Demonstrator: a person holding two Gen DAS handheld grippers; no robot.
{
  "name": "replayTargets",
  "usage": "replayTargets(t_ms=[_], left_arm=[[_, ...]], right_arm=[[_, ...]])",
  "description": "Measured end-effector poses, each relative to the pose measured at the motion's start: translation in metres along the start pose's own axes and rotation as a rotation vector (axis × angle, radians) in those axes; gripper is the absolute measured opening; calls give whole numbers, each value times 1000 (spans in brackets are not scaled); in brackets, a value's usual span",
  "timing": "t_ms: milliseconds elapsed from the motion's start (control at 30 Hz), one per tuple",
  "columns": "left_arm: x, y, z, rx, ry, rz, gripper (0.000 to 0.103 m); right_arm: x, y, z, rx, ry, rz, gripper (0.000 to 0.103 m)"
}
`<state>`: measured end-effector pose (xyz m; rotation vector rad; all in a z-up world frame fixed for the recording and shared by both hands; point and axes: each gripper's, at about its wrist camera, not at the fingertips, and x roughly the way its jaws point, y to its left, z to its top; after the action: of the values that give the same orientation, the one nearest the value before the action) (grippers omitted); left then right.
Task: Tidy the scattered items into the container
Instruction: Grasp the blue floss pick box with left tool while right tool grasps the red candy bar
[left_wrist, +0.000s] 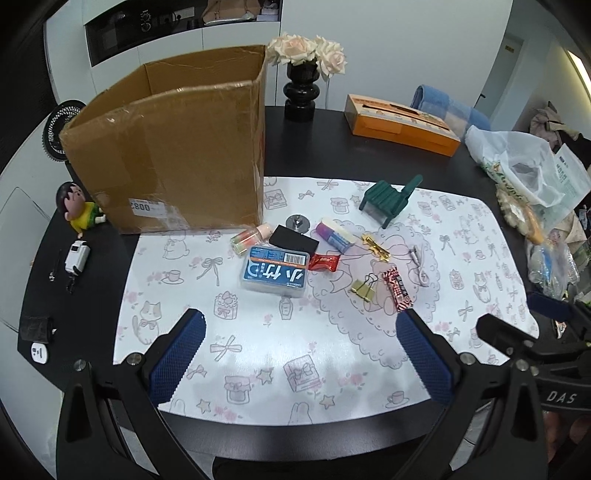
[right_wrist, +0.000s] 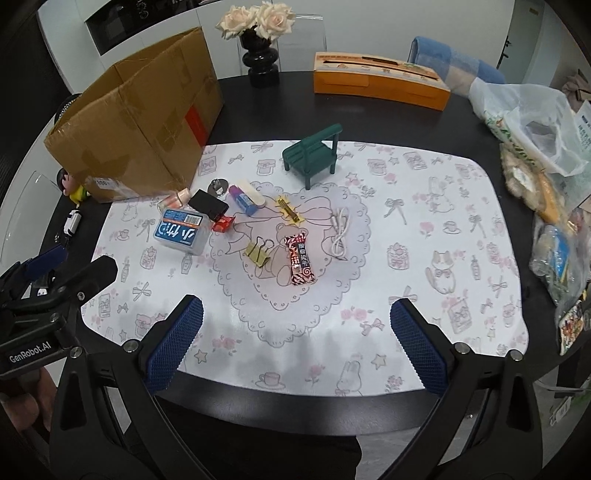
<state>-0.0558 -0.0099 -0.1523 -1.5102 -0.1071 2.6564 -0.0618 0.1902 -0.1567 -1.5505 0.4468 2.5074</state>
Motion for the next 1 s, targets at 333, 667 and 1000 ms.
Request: replayTargets(t_ms=[333,667,1000], left_arm=[[71,18,6,-20,41,-11,103],[122,28,16,11,71,22,103],[158,37,19,43,118,22,103]], right_arm=[[74,-9,9,-12,44,20,86],[130,-9,17,-24,101,14,76],[158,-6,21,-39,123,-10,68]])
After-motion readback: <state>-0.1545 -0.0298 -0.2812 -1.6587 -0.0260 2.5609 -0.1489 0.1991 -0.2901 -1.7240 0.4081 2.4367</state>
